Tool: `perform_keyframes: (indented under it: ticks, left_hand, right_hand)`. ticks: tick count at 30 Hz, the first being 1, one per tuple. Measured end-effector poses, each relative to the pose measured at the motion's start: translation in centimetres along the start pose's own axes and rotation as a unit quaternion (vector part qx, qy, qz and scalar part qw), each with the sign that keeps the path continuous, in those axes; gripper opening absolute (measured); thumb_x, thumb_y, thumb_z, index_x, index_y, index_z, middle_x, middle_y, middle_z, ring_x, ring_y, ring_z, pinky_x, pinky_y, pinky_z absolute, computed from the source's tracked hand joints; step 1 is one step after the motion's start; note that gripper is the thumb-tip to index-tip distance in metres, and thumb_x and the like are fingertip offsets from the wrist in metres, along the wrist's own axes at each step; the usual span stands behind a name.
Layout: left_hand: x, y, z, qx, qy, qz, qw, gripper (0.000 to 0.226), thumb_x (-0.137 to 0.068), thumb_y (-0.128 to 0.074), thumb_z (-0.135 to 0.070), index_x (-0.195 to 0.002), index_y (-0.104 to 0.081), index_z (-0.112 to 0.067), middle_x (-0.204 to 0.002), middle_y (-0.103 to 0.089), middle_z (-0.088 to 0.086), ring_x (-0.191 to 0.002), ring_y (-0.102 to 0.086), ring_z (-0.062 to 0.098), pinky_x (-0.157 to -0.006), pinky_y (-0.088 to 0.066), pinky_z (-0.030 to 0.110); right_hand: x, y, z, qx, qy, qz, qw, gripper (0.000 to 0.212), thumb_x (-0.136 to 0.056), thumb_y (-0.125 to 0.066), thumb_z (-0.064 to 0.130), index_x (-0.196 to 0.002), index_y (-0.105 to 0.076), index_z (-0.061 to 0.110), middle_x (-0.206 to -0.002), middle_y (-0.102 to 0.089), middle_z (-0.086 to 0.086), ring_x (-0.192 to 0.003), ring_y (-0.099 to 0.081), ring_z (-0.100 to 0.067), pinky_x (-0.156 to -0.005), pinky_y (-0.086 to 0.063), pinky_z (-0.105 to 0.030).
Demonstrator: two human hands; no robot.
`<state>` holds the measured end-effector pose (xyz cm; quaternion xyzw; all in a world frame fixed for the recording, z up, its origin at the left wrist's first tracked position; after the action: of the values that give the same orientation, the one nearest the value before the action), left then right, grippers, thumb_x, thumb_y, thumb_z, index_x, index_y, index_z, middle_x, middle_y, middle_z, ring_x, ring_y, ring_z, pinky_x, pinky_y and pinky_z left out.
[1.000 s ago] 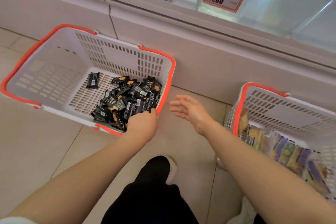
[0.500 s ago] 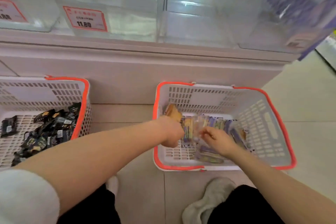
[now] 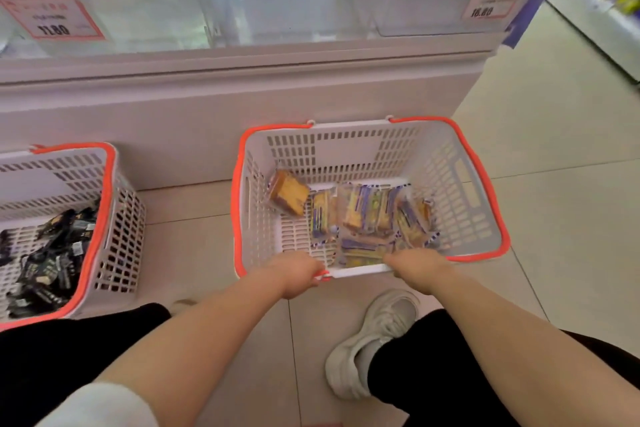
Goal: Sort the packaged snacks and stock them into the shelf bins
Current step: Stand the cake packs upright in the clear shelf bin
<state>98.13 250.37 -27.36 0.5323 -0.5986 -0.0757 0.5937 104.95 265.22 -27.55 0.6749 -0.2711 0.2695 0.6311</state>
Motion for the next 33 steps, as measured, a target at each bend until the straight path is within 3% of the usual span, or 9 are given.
perform_keyframes:
  ticks: [4,9,14,17,20,26,28,29,33]
  left_hand:
    - [2.3,-0.3,2.6,0.020,0.017,0.003,1.000,0.025,-0.098,-0.042,-0.029,-0.111,-0.058,-0.015,-0.109,-0.062,0.011,-0.099,-0.056,0.028,-0.080,-0.041,0.035]
    - [5.3,-1.3,6.9,0.006,0.066,0.020,0.998,0.025,-0.095,-0.046,-0.026,-0.115,-0.055,-0.013,-0.116,-0.060,0.011,-0.106,-0.054,0.028,-0.085,-0.041,0.036]
    - [7.1,0.4,9.7,0.018,0.116,0.005,0.993,0.049,-0.091,-0.049,-0.049,-0.129,-0.051,-0.018,-0.124,-0.059,0.006,-0.113,-0.053,0.025,-0.090,-0.043,0.034]
    - [7.9,6.3,11.5,0.048,0.118,-0.095,0.987,0.037,-0.093,-0.044,-0.041,-0.116,-0.059,-0.017,-0.113,-0.063,0.006,-0.105,-0.057,0.025,-0.085,-0.047,0.035]
    - [8.8,15.1,12.6,0.038,0.106,-0.242,0.964,0.028,-0.094,-0.043,-0.029,-0.111,-0.061,-0.016,-0.112,-0.066,0.006,-0.099,-0.060,0.025,-0.083,-0.049,0.037]
    - [12.7,32.3,10.6,-0.048,-0.029,-0.536,0.842,0.027,-0.086,-0.054,-0.002,-0.112,-0.062,0.001,-0.113,-0.062,0.018,-0.103,-0.059,0.035,-0.084,-0.050,0.043]
    - [13.4,35.7,10.0,-0.102,-0.053,-0.592,0.798,0.031,-0.077,-0.060,0.007,-0.107,-0.063,0.006,-0.111,-0.063,0.022,-0.099,-0.061,0.038,-0.079,-0.053,0.045]
    - [13.0,36.8,10.2,-0.109,-0.047,-0.589,0.799,0.033,-0.078,-0.060,0.006,-0.111,-0.062,0.006,-0.115,-0.061,0.021,-0.103,-0.059,0.038,-0.080,-0.052,0.045]
    - [9.1,38.5,12.9,-0.166,0.073,-0.470,0.864,0.033,-0.095,-0.046,-0.022,-0.126,-0.048,-0.008,-0.130,-0.051,0.008,-0.117,-0.048,0.028,-0.089,-0.039,0.038]
  right_hand:
    - [-1.0,1.6,3.1,-0.008,0.024,-0.049,0.998,0.033,-0.097,-0.041,0.017,-0.130,-0.042,0.019,-0.120,-0.056,-0.010,-0.107,-0.056,-0.029,-0.069,-0.037,-0.034]
    - [-3.0,3.4,7.9,0.005,0.078,-0.051,0.996,0.025,-0.096,-0.047,0.026,-0.120,-0.046,0.019,-0.114,-0.059,-0.008,-0.101,-0.058,-0.028,-0.066,-0.039,-0.033]
    - [-4.1,5.7,9.4,-0.050,0.086,0.027,0.995,0.039,-0.090,-0.057,0.042,-0.120,-0.053,0.017,-0.118,-0.059,-0.006,-0.105,-0.055,-0.025,-0.081,-0.046,-0.036]
    - [-3.7,13.3,8.9,-0.209,0.084,-0.118,0.967,0.030,-0.094,-0.050,0.039,-0.112,-0.058,0.016,-0.110,-0.063,-0.003,-0.099,-0.058,-0.021,-0.085,-0.048,-0.036]
    - [-2.1,22.4,6.3,-0.270,0.057,-0.324,0.905,0.028,-0.096,-0.048,0.029,-0.117,-0.059,0.016,-0.114,-0.062,-0.001,-0.104,-0.058,-0.018,-0.086,-0.045,-0.031]
    - [1.7,37.2,0.6,-0.180,-0.025,-0.612,0.770,0.044,-0.084,-0.052,-0.002,-0.129,-0.051,0.002,-0.138,-0.044,-0.022,-0.122,-0.044,-0.041,-0.100,-0.037,-0.045]
    - [0.5,39.5,-1.0,-0.144,-0.072,-0.589,0.792,0.053,-0.086,-0.053,0.003,-0.138,-0.041,0.004,-0.146,-0.034,-0.021,-0.129,-0.036,-0.040,-0.106,-0.030,-0.046]
    - [-0.5,40.0,-1.8,-0.127,-0.085,-0.564,0.811,0.054,-0.088,-0.053,0.007,-0.140,-0.039,0.007,-0.147,-0.033,-0.018,-0.131,-0.035,-0.038,-0.107,-0.027,-0.044]
    - [-2.8,41.3,-3.8,-0.059,-0.089,-0.505,0.857,0.027,-0.093,-0.050,0.023,-0.120,-0.053,0.021,-0.122,-0.058,-0.003,-0.114,-0.049,-0.026,-0.101,-0.022,-0.034]
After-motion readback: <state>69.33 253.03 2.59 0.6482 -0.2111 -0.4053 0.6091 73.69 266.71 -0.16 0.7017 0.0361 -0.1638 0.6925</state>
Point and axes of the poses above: each hand's wrist, its own x-axis away from the middle knuckle, its own y-axis out of the back of the hand, z = x × y, the point moved 9 cm from there along -x, towards the middle knuckle
